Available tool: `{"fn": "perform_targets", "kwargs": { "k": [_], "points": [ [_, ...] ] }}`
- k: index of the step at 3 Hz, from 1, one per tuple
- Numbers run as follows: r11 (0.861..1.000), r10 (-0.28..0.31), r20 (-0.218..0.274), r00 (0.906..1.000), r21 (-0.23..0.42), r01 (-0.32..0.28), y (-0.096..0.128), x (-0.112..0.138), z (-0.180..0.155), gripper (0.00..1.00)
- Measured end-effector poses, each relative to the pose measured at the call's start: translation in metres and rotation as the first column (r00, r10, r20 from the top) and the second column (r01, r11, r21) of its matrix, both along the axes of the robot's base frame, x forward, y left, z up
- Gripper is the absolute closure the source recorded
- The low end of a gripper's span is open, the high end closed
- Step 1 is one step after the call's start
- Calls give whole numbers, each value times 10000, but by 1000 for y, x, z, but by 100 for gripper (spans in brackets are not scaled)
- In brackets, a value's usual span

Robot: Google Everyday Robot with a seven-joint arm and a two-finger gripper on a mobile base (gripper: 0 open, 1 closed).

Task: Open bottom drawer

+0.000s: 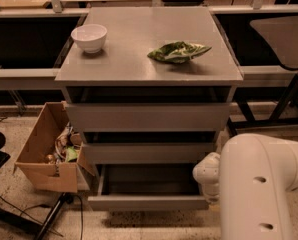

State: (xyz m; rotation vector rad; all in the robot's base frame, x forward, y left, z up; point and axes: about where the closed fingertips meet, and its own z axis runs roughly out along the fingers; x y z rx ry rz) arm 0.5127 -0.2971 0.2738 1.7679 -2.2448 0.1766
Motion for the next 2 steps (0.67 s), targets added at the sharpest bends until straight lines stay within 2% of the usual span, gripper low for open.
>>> {"fn": "perform_targets", "kwargs": {
  "k": [1, 2],
  "points": [
    [9999, 96, -615, 9981, -129, -104, -11, -42, 0, 73],
    [9997, 209, -540, 9983, -124, -216, -8, -41, 0, 50]
  ]
}}
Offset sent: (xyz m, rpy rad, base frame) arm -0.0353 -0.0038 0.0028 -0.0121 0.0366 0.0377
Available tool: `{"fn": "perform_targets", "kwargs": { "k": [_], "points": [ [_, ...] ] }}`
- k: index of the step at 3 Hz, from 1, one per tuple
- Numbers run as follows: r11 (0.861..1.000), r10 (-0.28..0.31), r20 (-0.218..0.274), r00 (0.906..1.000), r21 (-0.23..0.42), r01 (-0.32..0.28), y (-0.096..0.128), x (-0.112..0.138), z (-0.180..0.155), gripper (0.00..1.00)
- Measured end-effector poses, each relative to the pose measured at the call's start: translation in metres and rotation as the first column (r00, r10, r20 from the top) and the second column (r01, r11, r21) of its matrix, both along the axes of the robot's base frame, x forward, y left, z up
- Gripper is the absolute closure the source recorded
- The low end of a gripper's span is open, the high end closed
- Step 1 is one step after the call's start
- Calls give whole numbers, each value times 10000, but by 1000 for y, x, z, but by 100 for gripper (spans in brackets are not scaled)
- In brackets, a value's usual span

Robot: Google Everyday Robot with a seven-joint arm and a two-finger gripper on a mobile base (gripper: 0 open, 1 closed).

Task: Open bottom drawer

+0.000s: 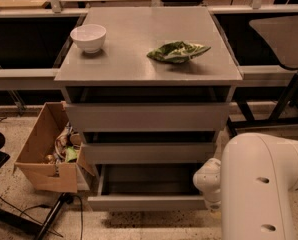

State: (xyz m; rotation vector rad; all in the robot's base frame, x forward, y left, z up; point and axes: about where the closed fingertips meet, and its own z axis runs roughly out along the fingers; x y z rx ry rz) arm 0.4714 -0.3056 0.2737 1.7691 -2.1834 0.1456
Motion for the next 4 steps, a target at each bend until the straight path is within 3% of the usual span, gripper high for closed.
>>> {"fn": "perform_targets", "kwargs": {
  "k": [1, 2, 3, 4],
  "points": [
    [9878, 1291, 513, 9903, 808, -1329, 40, 18, -19, 27],
    [9532, 2159, 1344, 9671, 1855, -2386, 80, 35, -33, 4],
    [9072, 2795, 1953, 9401, 2668, -3252, 121, 50, -57, 0],
    [9072, 2796, 1952, 9401, 2668, -3252, 121, 50, -57, 0]
  ]
}}
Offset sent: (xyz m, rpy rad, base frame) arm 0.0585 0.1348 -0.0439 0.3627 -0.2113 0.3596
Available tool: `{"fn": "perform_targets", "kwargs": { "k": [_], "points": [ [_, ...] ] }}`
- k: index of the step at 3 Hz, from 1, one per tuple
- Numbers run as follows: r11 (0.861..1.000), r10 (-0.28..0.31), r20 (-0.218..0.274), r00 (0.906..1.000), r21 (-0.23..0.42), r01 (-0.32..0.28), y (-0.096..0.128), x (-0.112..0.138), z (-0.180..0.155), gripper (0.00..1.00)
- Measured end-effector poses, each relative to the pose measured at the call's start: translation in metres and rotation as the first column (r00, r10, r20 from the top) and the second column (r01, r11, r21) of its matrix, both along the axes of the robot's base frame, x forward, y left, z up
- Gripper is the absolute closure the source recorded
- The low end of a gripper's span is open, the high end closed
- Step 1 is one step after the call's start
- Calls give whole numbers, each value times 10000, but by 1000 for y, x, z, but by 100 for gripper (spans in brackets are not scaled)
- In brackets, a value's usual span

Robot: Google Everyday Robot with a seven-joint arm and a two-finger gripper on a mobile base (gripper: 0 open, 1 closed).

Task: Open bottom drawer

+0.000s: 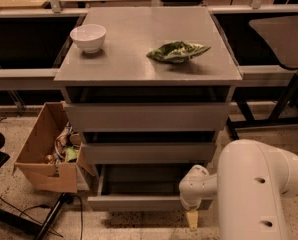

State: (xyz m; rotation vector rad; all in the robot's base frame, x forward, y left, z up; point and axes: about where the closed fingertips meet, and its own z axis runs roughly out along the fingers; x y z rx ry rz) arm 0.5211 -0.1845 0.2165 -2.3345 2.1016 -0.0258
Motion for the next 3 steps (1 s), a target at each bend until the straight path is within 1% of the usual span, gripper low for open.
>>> {"fn": "perform_targets", "kwargs": {
  "k": [1, 2, 3],
  "points": [
    [9998, 147, -351, 9993, -159, -153, -2, 1, -19, 0],
    [9997, 162, -356, 9992, -150, -168, -2, 2, -21, 0],
    [9997, 54, -561, 9984, -240, -68, -4, 0, -24, 0]
  ]
}}
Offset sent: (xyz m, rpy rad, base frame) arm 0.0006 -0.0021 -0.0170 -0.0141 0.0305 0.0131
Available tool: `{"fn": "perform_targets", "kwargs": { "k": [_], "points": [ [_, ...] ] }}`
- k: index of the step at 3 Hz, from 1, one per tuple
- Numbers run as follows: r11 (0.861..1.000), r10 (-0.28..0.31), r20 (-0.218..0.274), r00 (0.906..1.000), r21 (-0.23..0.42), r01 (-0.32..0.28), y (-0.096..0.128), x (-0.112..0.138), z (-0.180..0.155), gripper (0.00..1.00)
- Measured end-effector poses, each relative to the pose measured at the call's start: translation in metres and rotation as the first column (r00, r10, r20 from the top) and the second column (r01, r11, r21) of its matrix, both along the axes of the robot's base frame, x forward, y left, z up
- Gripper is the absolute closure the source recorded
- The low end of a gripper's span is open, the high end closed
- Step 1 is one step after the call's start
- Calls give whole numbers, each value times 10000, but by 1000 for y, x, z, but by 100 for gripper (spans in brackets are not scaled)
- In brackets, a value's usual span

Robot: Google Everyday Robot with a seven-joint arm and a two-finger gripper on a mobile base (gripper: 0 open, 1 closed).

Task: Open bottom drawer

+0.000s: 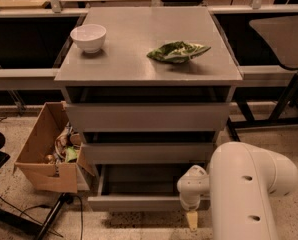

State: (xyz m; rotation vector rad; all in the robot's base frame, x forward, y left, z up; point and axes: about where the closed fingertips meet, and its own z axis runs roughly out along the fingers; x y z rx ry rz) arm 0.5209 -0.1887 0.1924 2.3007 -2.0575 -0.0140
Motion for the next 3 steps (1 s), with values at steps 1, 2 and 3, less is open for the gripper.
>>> {"fn": "perform_targets", "kwargs": {
  "k": [1, 2, 3],
  "points": [
    [9982, -380, -898, 9952, -496, 336, -17, -8, -10, 17],
    [9861, -1349, -1914, 9722, -1219, 1129, -49, -37, 1, 40],
    [9809, -1626, -2108, 9639, -1400, 1348, -57, -50, 9, 71]
  ]
}}
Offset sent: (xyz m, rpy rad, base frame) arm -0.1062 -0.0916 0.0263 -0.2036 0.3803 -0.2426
